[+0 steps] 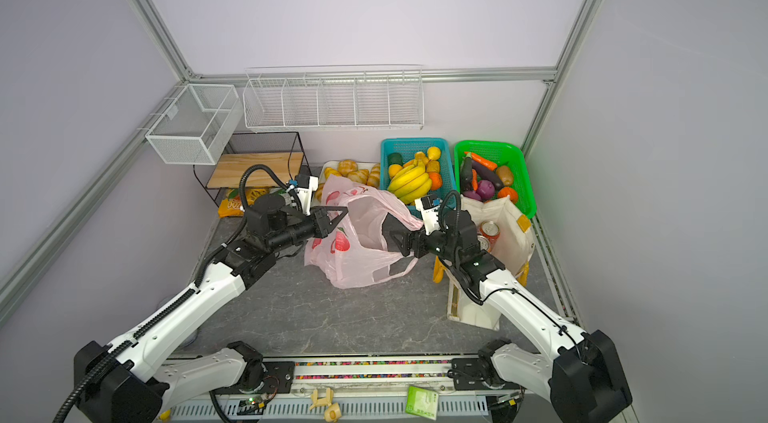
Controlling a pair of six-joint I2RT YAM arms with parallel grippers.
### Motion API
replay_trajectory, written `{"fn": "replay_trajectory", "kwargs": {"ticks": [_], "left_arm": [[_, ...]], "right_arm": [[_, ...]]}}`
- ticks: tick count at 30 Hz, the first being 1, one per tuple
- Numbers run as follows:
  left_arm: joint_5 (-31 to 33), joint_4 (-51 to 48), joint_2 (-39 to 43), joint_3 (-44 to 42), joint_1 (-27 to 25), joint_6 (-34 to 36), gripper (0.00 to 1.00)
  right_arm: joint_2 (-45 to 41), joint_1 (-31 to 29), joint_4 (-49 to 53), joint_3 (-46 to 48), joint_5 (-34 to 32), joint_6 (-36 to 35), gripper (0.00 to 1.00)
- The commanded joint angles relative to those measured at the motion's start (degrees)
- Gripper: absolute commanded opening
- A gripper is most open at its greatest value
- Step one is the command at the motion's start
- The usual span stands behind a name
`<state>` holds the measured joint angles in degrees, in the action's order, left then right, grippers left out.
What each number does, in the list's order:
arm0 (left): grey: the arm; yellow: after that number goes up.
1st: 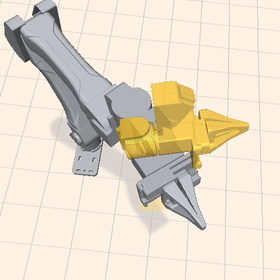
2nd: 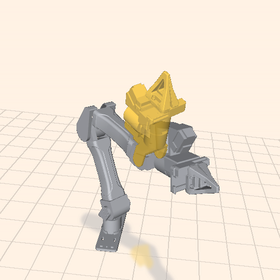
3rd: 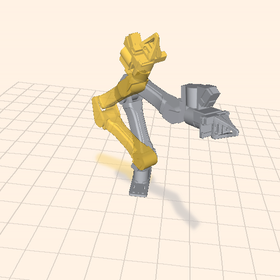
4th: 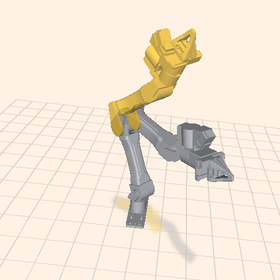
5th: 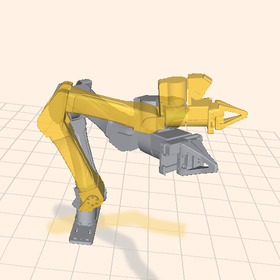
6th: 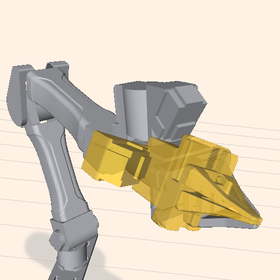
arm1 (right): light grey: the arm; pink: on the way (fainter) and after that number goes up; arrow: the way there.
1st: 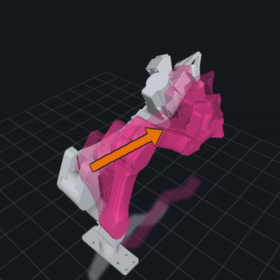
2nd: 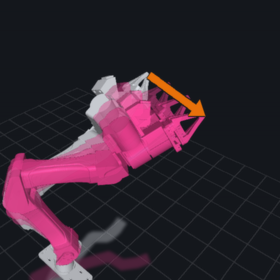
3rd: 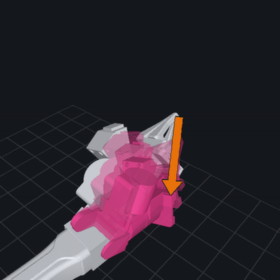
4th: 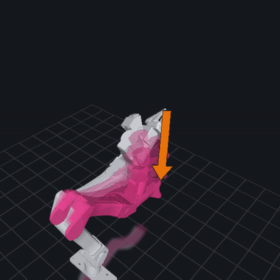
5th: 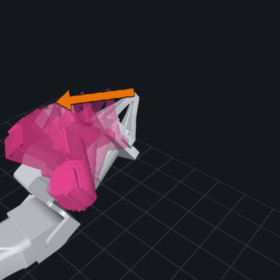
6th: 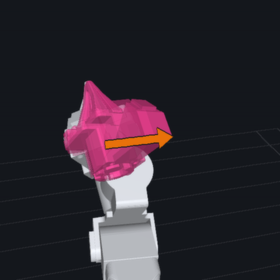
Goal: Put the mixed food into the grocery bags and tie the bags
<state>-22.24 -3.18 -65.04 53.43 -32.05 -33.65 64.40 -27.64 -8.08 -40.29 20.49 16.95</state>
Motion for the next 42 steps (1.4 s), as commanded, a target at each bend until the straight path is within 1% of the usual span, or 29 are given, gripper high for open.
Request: {"fn": "replay_trajectory", "kwargs": {"ticks": [1,3,5,7,9,10,11,13,14,15,16,19,20,22,23,24,26,30,31,32,34,36,38,40,42], "left_arm": [[-2.2,2.5,0.1,-0.3,-0.2,-1.3,0.0],[-4.3,3.6,-0.2,-0.1,-0.2,-1.7,0.0],[-5.8,3.8,-0.5,0.2,-0.2,-1.6,0.0],[-7.4,4.2,-0.8,0.3,-0.2,-1.5,0.0],[-8.9,4.5,-1.0,0.1,-0.2,-1.3,0.0],[-9.4,4.7,-0.9,0.0,-0.2,-1.3,0.0],[-9.9,4.9,-0.9,-0.2,-0.2,-1.4,0.0],[-11.4,5.8,-0.7,-0.7,-0.2,-1.4,0.0],[-12.1,6.0,-0.6,-0.8,-0.3,-1.3,0.0],[-12.5,5.9,-0.5,-0.8,-0.2,-1.2,0.0],[-12.6,5.8,-0.4,-0.9,-0.2,-0.9,0.0],[-12.5,4.8,-0.1,-1.1,-0.2,-0.1,0.0],[-11.5,3.3,0.2,-0.8,-0.2,0.7,0.0],[-7.2,-1.7,1.0,0.2,-0.2,2.4,0.0],[-3.9,-5.4,1.9,0.8,-0.1,3.8,0.0],[0.0,-9.6,2.9,1.5,-0.1,5.0,0.0],[7.8,-17.8,5.2,2.6,0.1,6.9,0.0],[24.3,-28.4,9.8,2.9,0.2,10.7,0.0],[26.7,-29.0,10.4,2.7,0.2,11.4,0.0],[27.2,-28.7,10.9,2.5,0.2,12.2,0.0],[22.9,-25.8,11.0,1.9,0.1,12.4,0.02],[16.4,-21.7,9.9,1.2,0.0,10.8,0.11],[13.7,-19.5,8.4,1.4,-0.9,9.4,0.2],[14.5,-19.3,6.7,1.9,-2.7,9.5,0.31],[17.1,-19.6,5.6,2.4,-4.7,10.2,0.4]], "right_arm": [[-0.1,-0.4,-2.1,-1.0,3.6,-5.0,0.9],[0.4,-0.5,-3.8,-1.0,6.4,-6.4,0.89],[0.6,-0.8,-5.5,-0.9,7.0,-7.0,0.89],[0.5,-1.0,-7.7,-0.7,5.5,-6.7,0.93],[0.9,-1.3,-9.0,-1.1,2.4,-5.5,0.95],[1.5,-1.4,-9.8,-1.4,2.0,-4.9,0.96],[2.3,-1.8,-10.9,-1.7,1.4,-4.2,0.95],[3.9,-2.8,-10.4,-2.9,-3.0,-3.1,0.91],[5.1,-3.2,-10.5,-3.6,-3.4,-3.0,0.89],[6.0,-3.5,-10.9,-4.0,-3.9,-2.8,0.86],[6.7,-3.9,-11.0,-4.3,-5.7,-2.2,0.79],[8.3,-4.2,-8.4,-5.7,-11.6,-1.0,0.58],[8.2,-4.3,-6.0,-6.1,-15.8,-0.4,0.48],[7.9,-4.2,1.4,-7.5,-24.8,-0.7,0.34],[7.8,-3.8,5.3,-8.3,-28.9,-1.3,0.26],[7.8,-2.9,8.3,-8.9,-30.9,-1.8,0.18],[7.4,-0.9,11.1,-8.7,-30.4,-1.8,0.14],[6.3,-0.2,8.5,-6.8,-22.5,-1.7,0.14],[6.4,-0.5,7.6,-6.8,-20.8,-1.3,0.14],[6.7,-0.8,6.7,-7.1,-19.4,-0.8,0.14],[7.3,-1.7,6.0,-8.1,-17.8,0.4,0.13],[7.6,-2.7,5.4,-9.3,-17.1,1.6,0.13],[7.7,-3.8,5.2,-9.7,-17.2,2.7,0.13],[7.5,-4.6,4.9,-9.7,-17.5,3.7,0.13],[7.2,-5.2,4.1,-9.7,-17.6,4.4,0.13]]}}
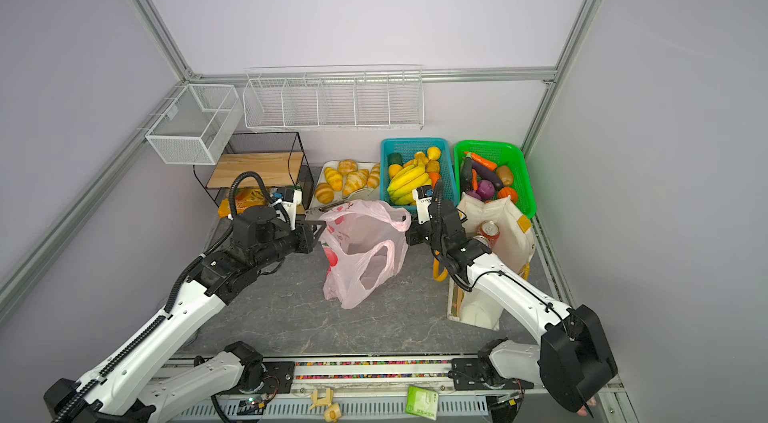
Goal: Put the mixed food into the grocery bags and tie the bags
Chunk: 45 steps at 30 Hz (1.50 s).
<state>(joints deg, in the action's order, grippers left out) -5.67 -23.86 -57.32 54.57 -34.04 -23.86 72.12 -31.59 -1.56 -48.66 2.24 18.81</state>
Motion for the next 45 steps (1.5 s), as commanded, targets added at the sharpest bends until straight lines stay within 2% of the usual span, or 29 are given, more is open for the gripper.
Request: {"fn": "replay_trajectory", "kwargs": {"ticks": [1,7,15,20,27,33,37,41,45], "left_arm": [[1.1,1.1,-2.9,1.4,-3.6,0.6,0.44],[2.1,2.5,-5.9,3.2,-8.6,0.8,0.62],[8.5,2.8,-10.9,6.5,-14.0,-0.1,0.77],[12.5,2.8,-14.4,8.5,-16.7,-2.4,0.8],[15.3,7.6,-17.3,6.1,-19.6,-7.0,0.83],[12.7,13.9,-20.1,3.8,-20.0,-9.9,0.83],[14.0,14.1,-22.4,3.8,-20.4,-10.4,0.75],[17.3,12.9,-22.6,3.1,-20.2,-9.7,0.46],[17.2,5.5,-19.6,3.6,-17.7,-8.5,0.19]], "right_arm": [[-0.6,-1.6,-2.8,-1.3,0.4,3.0,0.13],[-0.2,-3.2,-3.5,-1.3,-1.0,3.7,0.13],[0.3,-4.8,-5.1,-3.0,-1.8,4.7,0.13],[0.3,-6.3,-5.5,-2.8,-3.9,5.0,0.13],[0.2,-7.3,-6.1,-2.3,-6.0,5.6,0.13],[0.3,-7.6,-7.1,-2.1,-6.5,6.0,0.13],[-0.3,-7.6,-6.8,-2.1,-7.2,5.6,0.13],[-1.0,-7.6,-4.6,-2.0,-9.0,3.2,0.13],[-1.7,-6.7,3.6,-4.3,-12.0,-4.4,0.13]]}}
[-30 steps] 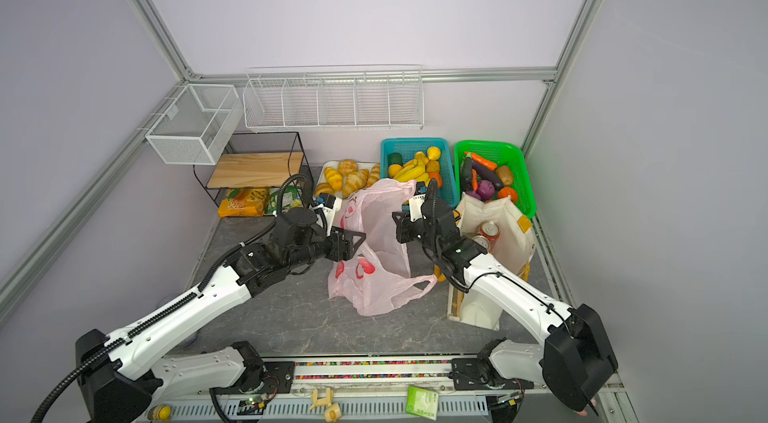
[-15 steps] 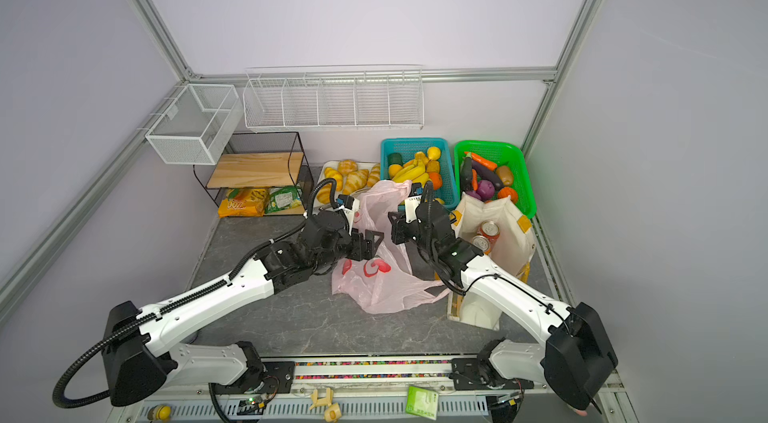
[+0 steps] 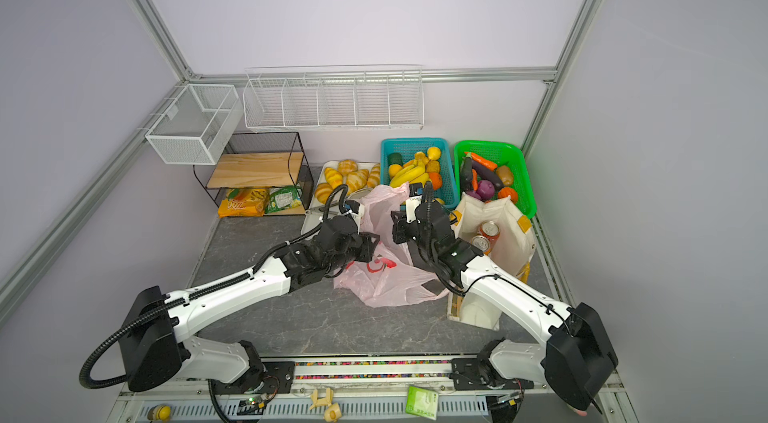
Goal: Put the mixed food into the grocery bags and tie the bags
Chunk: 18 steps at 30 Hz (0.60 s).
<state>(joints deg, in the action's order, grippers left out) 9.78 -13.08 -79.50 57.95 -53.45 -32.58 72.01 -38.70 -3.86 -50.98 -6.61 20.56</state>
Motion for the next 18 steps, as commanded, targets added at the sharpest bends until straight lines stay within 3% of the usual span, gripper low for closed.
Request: {"fn": "replay_trajectory", "kwargs": {"ticks": [1,5,9,11,14,18], "left_arm": [[0.4,-7.6,4.0,0.5,2.9,1.8,0.15],[-8.1,-19.2,13.3,2.2,9.6,6.6,0.0],[-23.3,-21.9,23.8,1.9,22.9,5.4,0.0],[-27.6,-23.0,25.6,2.6,28.2,4.5,0.0],[-28.9,-24.4,24.6,3.7,30.5,4.4,0.0],[-42.6,-14.9,20.8,0.4,30.1,-0.1,0.0]], "right_arm": [[-1.4,1.1,8.7,-2.9,-3.5,-8.4,0.13],[-0.6,4.3,20.1,-6.6,-5.0,-13.9,0.13],[-1.0,6.1,23.5,-6.9,-5.8,-15.2,0.14],[-0.9,6.2,23.6,-7.0,-5.6,-15.4,0.14],[-0.4,6.2,22.4,-7.5,-2.4,-15.2,0.14],[1.6,6.0,18.9,-9.1,8.3,-14.0,0.2]]}}
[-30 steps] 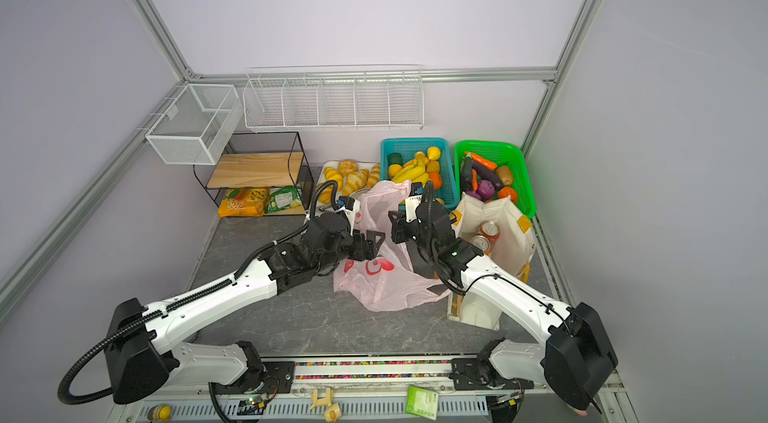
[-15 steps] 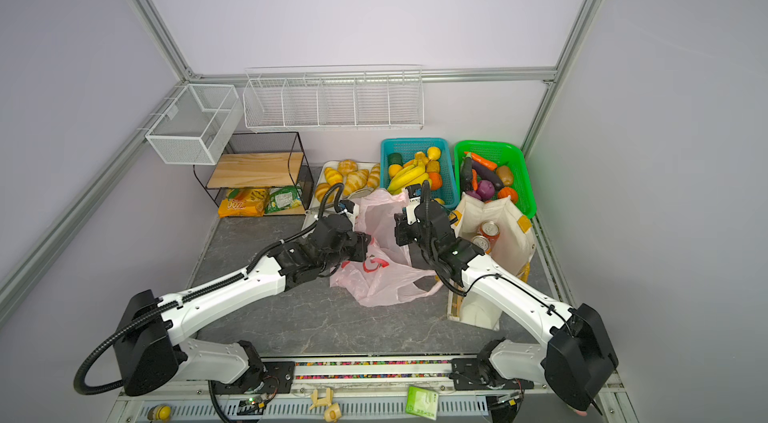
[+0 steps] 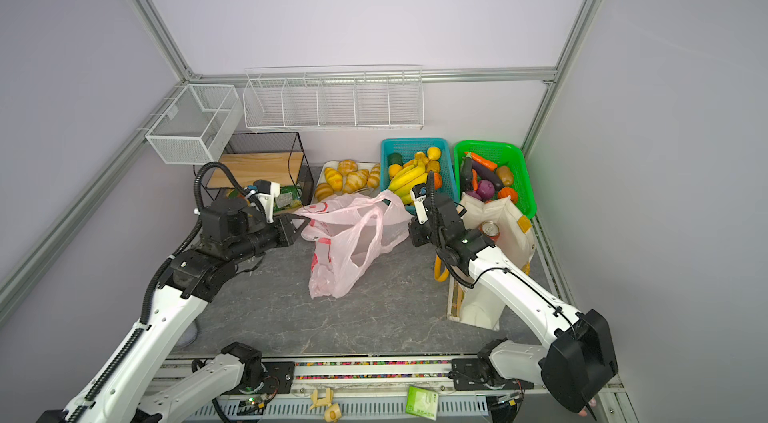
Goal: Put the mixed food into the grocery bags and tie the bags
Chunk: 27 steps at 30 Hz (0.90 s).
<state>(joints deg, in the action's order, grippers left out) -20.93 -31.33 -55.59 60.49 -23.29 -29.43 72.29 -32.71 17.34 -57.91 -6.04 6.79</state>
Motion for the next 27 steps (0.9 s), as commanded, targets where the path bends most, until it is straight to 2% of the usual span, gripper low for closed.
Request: {"fn": "replay_trajectory", "kwargs": {"ticks": [1,3,6,10,15,19,21,27], "left_arm": [[-13.5,4.6,-3.6,-2.5,-0.3,-3.9,0.0],[-12.7,4.5,-3.7,-2.1,-0.4,-3.8,0.0],[-8.3,5.3,-1.7,-3.1,-0.4,-3.5,0.0],[-3.9,8.3,-1.5,-6.4,0.5,-8.7,0.0],[-3.7,19.0,-3.0,-12.5,1.4,-18.2,0.0],[0.2,19.6,-3.4,-12.6,1.6,-18.7,0.0],[1.6,20.0,-3.3,-12.8,2.1,-18.7,0.0],[2.5,21.9,-3.1,-14.0,3.1,-19.2,0.0]], "right_arm": [[2.1,-0.1,-3.3,-2.5,10.3,0.1,0.22],[4.3,-0.2,-5.7,-3.6,14.8,1.8,0.24],[8.8,-0.2,-5.9,-7.3,18.8,3.1,0.29],[12.2,-0.3,-2.0,-12.0,20.7,1.8,0.45],[8.6,-0.3,5.5,-12.2,16.7,-2.5,0.67],[3.3,0.1,10.5,-10.7,13.4,-4.5,0.77],[0.6,0.3,12.3,-10.2,11.7,-5.1,0.87],[-5.1,3.3,14.3,-10.9,3.2,-5.3,0.96]]}}
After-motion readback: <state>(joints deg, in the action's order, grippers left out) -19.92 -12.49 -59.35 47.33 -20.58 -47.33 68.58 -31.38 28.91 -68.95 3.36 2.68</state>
